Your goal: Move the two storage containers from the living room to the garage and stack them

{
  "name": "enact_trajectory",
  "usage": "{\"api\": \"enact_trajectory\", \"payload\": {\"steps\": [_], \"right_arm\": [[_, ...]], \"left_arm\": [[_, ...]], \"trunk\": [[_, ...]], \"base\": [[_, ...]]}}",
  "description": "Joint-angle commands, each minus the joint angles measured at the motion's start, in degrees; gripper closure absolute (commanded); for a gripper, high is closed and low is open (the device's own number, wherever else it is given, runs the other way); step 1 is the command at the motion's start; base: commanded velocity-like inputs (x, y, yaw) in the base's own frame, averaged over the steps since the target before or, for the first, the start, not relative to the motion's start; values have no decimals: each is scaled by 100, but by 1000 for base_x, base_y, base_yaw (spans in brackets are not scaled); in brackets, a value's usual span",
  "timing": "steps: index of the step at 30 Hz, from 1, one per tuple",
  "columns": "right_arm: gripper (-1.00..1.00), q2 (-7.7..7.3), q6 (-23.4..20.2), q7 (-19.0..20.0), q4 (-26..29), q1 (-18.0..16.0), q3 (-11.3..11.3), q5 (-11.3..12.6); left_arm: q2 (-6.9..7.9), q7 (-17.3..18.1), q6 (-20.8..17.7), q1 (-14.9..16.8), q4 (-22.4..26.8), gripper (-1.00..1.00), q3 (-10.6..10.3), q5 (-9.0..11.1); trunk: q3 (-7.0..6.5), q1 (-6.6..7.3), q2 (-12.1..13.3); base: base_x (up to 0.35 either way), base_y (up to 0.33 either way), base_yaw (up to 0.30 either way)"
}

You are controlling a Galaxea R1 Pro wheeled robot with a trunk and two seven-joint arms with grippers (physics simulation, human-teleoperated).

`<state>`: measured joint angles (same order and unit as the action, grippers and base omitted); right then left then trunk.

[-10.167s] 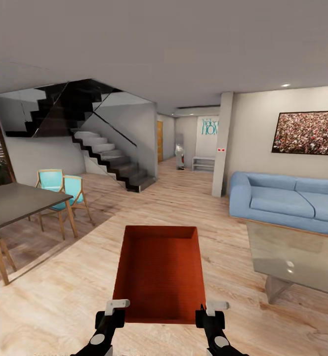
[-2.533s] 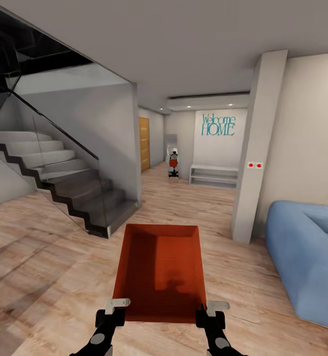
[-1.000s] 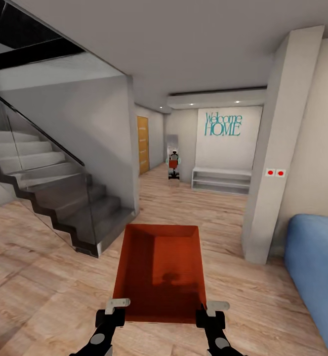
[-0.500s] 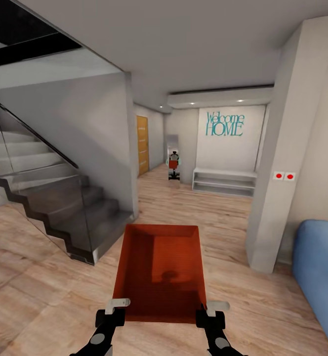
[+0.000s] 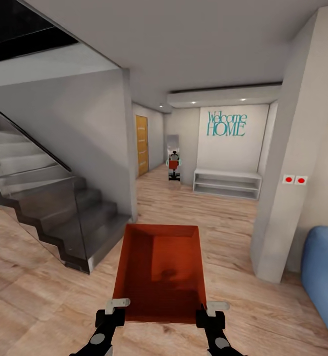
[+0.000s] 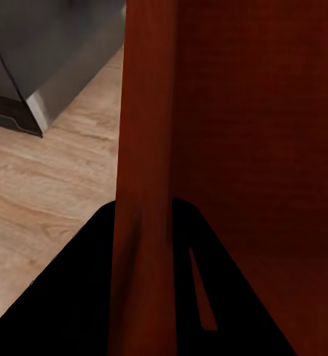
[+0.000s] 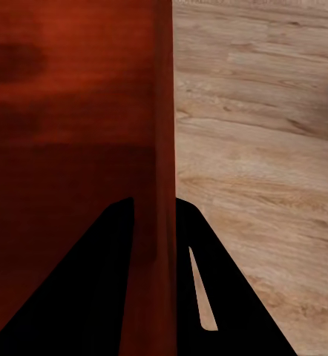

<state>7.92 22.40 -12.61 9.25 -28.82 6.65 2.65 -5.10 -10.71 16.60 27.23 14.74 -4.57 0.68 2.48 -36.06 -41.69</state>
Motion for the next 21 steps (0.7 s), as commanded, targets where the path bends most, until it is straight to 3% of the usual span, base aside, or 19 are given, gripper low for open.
{"api": "enact_trajectory", "payload": {"steps": [1,21], "right_arm": [[100,-1,72,75,326,-11,-111,-106],[100,-1,74,75,326,-9,-111,-107]], "left_arm": [[9,-63,10,2,-15,100,-3,29],[9,-63,1,2,-22,100,-8,28]], "trunk": [[11,-5,-8],[11,-5,-8]], "base": [[323,0,0],[323,0,0]]}}
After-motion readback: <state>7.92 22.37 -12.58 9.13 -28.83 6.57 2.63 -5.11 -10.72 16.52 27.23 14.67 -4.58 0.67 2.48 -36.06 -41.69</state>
